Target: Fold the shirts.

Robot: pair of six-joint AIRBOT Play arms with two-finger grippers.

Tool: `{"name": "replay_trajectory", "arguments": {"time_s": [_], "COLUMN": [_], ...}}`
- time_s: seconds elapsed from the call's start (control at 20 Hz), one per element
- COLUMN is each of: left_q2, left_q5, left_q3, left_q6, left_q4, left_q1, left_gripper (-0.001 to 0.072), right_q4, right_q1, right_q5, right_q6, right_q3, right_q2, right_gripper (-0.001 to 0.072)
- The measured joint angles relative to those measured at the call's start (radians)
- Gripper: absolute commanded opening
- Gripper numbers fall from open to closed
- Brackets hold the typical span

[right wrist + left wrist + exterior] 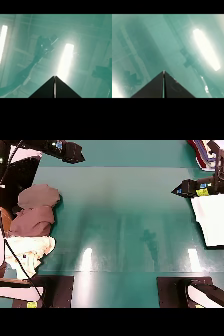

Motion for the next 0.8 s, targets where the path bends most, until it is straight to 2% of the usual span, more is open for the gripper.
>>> {"name": "replay_trajectory", "arguments": {"time_s": [0.75,0.8], "left_q2": [0.000,0.000], "left_q5": [0.002,0.011], "left_q3": [0.000,0.000], "left_q6": [0.000,0.000], "left_q4": [0.000,0.003], "left_q1": [0.000,0.000], "left_gripper": [0.0041,0.0300], "right_q4": [0.000,0.000], "right_q1": [0.002,0.002], "right_q5": [-0.002,-0.002], "right_q6": [0.000,0.000], "right_q3": [0.001,0.001], "right_q2": [0.000,0.000], "right_gripper": [0.0020,0.0020]}}
